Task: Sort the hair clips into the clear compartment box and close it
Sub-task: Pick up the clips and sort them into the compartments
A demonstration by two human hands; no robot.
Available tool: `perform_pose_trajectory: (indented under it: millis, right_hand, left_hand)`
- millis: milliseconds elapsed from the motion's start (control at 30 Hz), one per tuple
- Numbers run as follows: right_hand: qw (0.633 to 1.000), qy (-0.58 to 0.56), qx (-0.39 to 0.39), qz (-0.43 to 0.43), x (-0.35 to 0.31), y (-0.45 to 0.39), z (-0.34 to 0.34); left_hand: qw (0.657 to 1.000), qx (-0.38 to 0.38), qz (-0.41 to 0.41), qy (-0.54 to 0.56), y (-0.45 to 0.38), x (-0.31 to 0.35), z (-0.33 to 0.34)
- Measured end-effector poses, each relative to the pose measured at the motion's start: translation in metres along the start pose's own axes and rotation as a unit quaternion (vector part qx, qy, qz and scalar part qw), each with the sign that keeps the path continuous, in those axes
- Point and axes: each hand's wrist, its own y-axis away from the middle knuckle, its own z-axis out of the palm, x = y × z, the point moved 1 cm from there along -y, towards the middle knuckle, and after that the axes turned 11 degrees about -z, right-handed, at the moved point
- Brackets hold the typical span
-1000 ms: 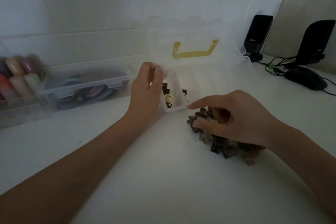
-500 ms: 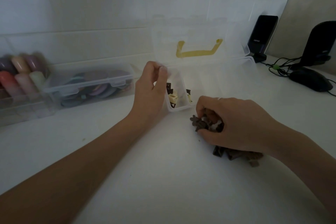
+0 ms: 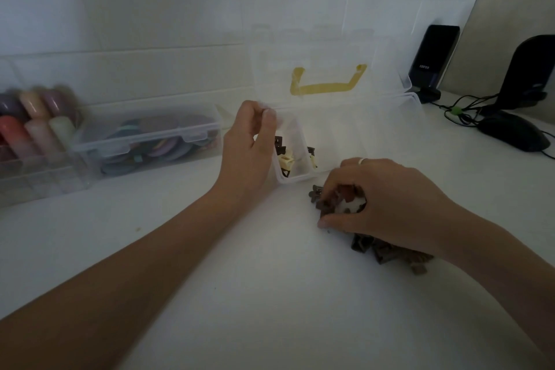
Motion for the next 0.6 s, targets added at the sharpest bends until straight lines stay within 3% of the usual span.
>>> perform_pose_trajectory:
  millis: [67,167,267,433,600]
  right_hand:
    - [0.994,-0.090,0.051,-0.020,0.0007,-0.0004,-0.0006]
    - [0.958,-0.250,0.132,-0.039,-0.0001,-0.0018,-0.0012]
    - [0.926,-0.340,0.163,-0.033,-0.0002,-0.0031,0.0002]
    - [0.918,-0.350,0.184,-0.019,0.0038,-0.0036,0.0022]
    - [0.938,-0.278,0.208,-0.014,0.0045,-0.0032,0.0016]
  left_hand:
    - [1.000,-0.003,0.000,0.008,0.0000,0.0001,0.0000]
    - [1.000,0.000,0.010,0.000,0.0008,0.0007,0.0000]
    - [1.000,0.003,0.011,-0.003,0.0013,0.0017,0.0003]
    - [1.000,0.002,0.010,-0.012,0.0013,0.0022,-0.0002]
    - [1.000,0.002,0.017,-0.019,0.0032,0.0044,-0.0006]
